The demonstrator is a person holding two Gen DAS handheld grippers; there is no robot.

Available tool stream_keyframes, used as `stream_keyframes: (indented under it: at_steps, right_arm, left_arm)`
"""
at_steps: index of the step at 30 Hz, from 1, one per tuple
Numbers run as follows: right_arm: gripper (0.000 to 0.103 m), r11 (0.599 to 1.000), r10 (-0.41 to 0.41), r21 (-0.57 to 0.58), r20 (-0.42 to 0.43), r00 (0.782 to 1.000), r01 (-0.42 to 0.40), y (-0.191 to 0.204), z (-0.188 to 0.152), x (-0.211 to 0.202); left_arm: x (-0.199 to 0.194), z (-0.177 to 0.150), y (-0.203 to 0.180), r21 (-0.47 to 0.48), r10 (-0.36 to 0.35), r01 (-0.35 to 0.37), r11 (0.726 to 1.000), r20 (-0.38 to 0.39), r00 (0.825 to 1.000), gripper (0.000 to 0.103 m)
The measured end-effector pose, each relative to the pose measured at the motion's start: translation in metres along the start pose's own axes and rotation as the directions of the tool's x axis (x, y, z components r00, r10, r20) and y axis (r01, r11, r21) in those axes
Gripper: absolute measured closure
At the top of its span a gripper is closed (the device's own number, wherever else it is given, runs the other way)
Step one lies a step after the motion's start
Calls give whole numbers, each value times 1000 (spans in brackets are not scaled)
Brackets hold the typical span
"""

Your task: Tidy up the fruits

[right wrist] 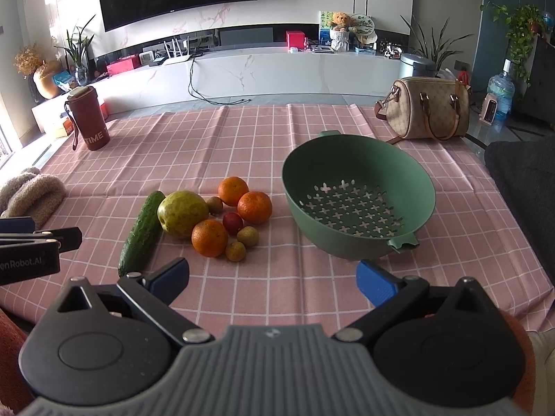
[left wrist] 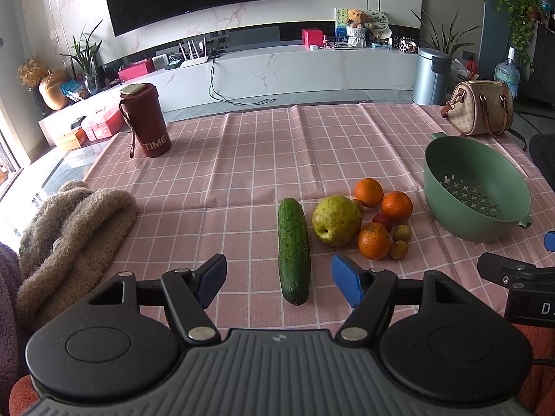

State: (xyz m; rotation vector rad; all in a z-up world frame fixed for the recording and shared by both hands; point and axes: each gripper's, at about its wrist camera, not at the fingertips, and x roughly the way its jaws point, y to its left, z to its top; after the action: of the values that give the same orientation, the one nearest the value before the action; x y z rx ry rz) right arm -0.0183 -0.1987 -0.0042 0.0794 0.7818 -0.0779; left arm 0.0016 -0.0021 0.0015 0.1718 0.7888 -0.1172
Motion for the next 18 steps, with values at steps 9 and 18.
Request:
stream_keyframes:
  at_steps: [9,18]
  right_arm:
    - [5,1000,9,5,0,1000,-9,1,-1,6]
    - [5,997,77,-12,24,997,-77,6,4,22]
  left_arm:
    - [3,3,5,-12,-13,13,1000,-15,1000,21]
    - [31,11,21,-68,-99,93,993,-90,991,27]
